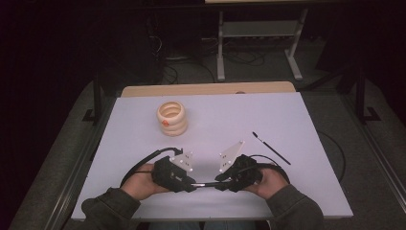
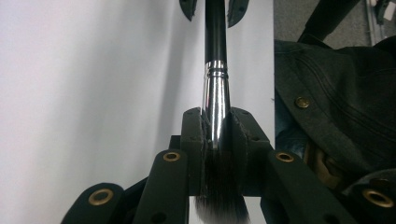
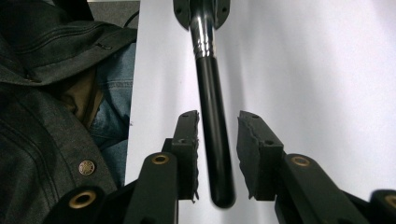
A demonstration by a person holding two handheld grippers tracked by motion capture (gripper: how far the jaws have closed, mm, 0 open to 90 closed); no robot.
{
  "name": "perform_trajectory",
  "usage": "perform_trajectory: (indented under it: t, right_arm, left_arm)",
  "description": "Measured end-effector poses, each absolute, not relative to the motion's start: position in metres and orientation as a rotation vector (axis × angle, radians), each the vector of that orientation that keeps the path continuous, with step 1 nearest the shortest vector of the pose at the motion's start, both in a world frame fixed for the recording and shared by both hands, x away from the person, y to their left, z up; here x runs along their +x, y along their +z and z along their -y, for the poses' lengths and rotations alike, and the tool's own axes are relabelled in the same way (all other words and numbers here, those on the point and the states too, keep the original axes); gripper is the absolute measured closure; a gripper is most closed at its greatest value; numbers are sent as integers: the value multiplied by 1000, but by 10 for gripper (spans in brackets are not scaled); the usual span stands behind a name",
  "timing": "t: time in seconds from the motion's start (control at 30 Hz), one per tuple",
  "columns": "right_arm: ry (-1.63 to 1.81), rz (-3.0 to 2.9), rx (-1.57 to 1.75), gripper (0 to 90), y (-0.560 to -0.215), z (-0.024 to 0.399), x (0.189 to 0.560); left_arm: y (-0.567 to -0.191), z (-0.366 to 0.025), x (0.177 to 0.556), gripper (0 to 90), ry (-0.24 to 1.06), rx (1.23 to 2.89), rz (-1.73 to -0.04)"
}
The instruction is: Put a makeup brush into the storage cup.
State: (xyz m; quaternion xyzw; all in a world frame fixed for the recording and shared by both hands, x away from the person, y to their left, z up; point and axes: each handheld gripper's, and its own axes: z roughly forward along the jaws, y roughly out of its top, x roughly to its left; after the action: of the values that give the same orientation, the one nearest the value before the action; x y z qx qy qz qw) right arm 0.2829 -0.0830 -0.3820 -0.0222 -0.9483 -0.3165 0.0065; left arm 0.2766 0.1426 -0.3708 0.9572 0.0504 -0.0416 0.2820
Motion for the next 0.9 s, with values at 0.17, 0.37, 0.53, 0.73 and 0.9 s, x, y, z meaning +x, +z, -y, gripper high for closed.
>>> perform_trajectory:
  t: [0.17, 0.37, 0.53, 0.73, 0.9]
  right_arm:
    - [-935, 2968, -51, 757, -387, 79, 281]
    - [-935, 2957, -21, 782, -391, 78, 278]
    - [-990, 2944, -94, 783, -399, 90, 276]
    - [-1140, 2877, -194, 782, -403, 106, 275]
    - [-1261, 2842, -181, 782, -399, 105, 274]
  left_arm:
    - [-369, -144, 278, 763, -127, 2555, -130]
    - [-373, -149, 278, 703, -141, 2497, -179]
    - [-380, -158, 277, 501, -149, 2446, -257]
    - [-383, -163, 280, 456, -202, 2380, -313]
    - [-381, -156, 281, 460, -218, 2358, -307]
